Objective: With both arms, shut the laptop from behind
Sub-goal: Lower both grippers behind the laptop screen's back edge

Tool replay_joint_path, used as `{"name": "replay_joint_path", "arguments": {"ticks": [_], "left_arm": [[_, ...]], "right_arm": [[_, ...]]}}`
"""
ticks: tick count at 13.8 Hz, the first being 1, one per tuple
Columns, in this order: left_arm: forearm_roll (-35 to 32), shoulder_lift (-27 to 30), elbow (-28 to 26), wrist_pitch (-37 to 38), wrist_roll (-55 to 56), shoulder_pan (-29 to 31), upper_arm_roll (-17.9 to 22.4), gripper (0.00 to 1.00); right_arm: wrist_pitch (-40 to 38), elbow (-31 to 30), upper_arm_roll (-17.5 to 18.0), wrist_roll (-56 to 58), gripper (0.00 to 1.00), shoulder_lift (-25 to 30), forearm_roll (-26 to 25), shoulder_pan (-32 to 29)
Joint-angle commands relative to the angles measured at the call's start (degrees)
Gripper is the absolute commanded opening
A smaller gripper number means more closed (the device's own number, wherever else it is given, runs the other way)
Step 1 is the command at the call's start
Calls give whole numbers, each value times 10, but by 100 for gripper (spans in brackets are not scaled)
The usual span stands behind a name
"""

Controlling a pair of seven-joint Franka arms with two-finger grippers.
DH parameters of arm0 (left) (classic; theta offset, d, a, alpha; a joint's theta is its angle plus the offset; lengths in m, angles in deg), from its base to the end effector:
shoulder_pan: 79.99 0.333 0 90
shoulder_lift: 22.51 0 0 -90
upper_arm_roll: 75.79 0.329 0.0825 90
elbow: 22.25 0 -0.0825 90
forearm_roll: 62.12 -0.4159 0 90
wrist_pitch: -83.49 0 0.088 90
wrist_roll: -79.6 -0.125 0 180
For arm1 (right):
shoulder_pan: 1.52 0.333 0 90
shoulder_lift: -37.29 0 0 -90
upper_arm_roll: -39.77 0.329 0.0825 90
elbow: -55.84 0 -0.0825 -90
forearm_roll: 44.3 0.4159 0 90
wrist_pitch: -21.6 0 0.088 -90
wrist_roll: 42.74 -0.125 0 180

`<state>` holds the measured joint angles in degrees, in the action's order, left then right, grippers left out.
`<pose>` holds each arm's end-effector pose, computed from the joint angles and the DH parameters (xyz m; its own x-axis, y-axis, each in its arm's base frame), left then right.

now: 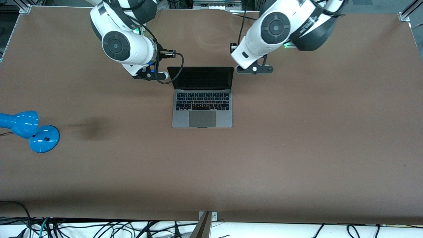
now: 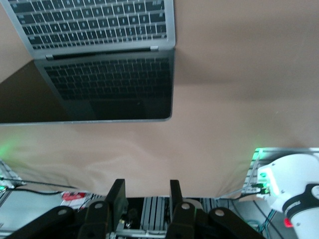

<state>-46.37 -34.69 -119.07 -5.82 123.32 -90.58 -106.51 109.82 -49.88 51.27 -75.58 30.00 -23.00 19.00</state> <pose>0.4479 -0.4134 0.4577 0.8802 0.0543 -0.4715 0.0877 -0.9949 0.0491 0.4598 0.3385 0.4225 0.8388 -0.0455 -0.5426 -0.1030 -0.9918 -0.0761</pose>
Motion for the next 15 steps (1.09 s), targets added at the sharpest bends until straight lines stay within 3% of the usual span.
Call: {"name": "replay_joint_path", "arguments": {"ticks": [1,2,5,11,15], "left_arm": [[8,-25,4,-23,59,-19,-4,0],[8,-33,3,-34,63,-32,-4,0],[20,-74,3,-60,75,-35,-4,0],[25,-122,5,-83,72,-30,-3,0],[22,-131,8,-98,72,-30,0,0]], "right_arm": [[-16,-22,3,-5,16,-1,37,-3],[-18,-25,3,-4,10,-8,44,-2],[-15,-39,20,-2,5,-17,44,-2],[3,-43,23,38,5,-47,42,1],[63,-55,23,52,5,-61,40,1]]}}
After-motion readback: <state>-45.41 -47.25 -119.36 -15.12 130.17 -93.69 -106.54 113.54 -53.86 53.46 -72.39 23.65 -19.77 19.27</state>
